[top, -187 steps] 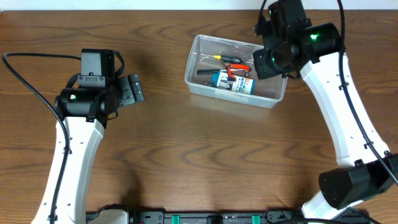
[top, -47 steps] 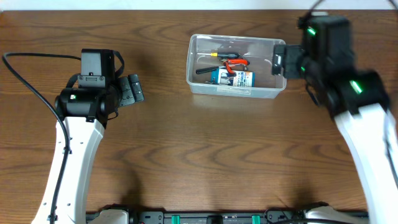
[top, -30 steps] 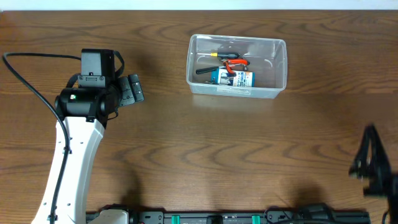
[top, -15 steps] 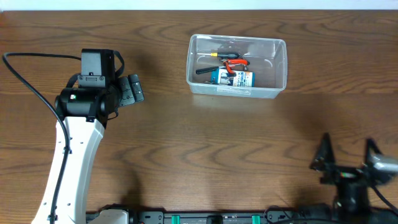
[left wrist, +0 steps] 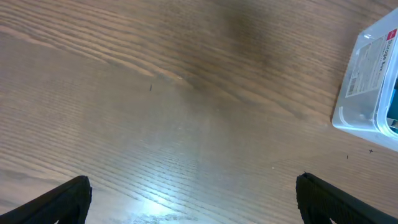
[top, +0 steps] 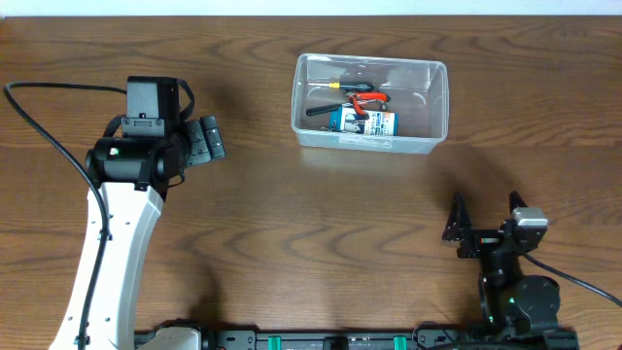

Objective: Pack container

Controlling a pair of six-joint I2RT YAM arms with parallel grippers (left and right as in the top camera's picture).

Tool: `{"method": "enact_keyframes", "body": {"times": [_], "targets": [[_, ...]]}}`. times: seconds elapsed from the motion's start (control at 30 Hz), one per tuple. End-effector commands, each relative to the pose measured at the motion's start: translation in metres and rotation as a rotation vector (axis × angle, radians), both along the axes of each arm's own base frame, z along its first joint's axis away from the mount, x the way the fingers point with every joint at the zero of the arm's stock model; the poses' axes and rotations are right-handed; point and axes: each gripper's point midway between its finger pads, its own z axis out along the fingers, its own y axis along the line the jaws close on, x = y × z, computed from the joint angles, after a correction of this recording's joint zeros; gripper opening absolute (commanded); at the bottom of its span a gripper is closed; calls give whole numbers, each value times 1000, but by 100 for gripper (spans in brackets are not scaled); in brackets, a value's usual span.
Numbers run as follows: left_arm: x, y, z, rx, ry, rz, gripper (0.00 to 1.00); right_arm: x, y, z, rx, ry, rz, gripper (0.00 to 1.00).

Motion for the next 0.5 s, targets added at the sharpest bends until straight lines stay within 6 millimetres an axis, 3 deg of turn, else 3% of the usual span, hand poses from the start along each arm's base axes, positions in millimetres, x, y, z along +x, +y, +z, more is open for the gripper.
{"method": "enact_keyframes", "body": {"times": [0.0, 0.3, 0.47], "targets": [[1, 4, 4, 10, -9, 17, 98, 1, 1, -5, 12, -4, 10, 99], [1, 4, 4, 10, -9, 17, 98, 6, 9, -34, -37, 31, 55, 99], [1, 4, 4, 10, -9, 17, 98, 5, 18, -34, -172, 9, 116, 99]]}}
